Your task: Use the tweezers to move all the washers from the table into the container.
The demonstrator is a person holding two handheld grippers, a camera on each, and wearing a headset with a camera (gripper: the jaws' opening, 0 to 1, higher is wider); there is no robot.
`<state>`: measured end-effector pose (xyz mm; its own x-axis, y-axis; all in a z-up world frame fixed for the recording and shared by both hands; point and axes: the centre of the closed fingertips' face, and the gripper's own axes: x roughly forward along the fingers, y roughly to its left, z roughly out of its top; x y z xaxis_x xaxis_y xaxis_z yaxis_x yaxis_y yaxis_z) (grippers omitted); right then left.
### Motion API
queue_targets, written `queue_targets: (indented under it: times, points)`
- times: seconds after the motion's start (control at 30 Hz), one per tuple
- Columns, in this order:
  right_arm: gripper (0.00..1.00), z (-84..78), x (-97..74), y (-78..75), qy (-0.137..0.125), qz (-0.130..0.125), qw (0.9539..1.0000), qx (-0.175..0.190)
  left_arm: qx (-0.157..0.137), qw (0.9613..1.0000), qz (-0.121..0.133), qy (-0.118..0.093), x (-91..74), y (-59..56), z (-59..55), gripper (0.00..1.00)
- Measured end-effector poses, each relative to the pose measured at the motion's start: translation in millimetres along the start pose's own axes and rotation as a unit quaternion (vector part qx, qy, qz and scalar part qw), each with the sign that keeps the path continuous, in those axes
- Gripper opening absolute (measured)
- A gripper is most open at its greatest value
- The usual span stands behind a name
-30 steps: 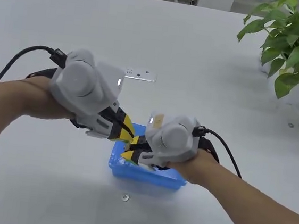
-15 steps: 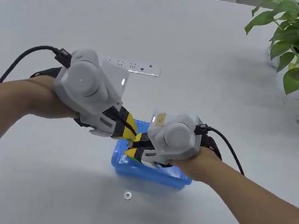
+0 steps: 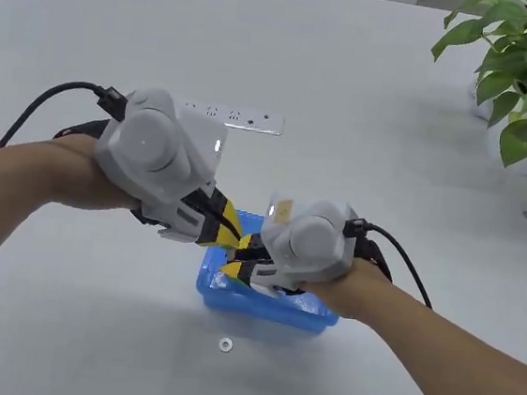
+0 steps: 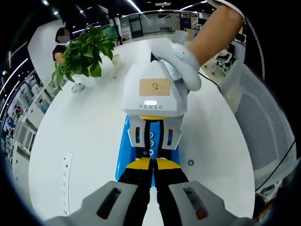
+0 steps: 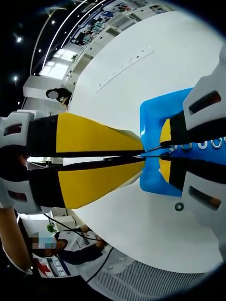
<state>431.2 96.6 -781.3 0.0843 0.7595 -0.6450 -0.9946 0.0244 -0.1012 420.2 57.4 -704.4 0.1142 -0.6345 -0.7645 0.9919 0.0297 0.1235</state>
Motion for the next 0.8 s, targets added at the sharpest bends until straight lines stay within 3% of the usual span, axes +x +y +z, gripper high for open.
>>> queue_targets:
  times: [0.4, 0.8]
  points:
    - [0.11, 7.8, -12.8, 4.4, 0.0, -0.007, 0.9999, -0.01, 0.007, 1.0, 0.005, -0.002, -8.2, -4.9, 10.5, 0.05]
    - [0.11, 16.1, -33.5, 10.9, 0.001, -0.02, 0.9996, -0.021, 0.017, 0.9997, 0.013, -0.012, -18.3, -14.0, 30.2, 0.05]
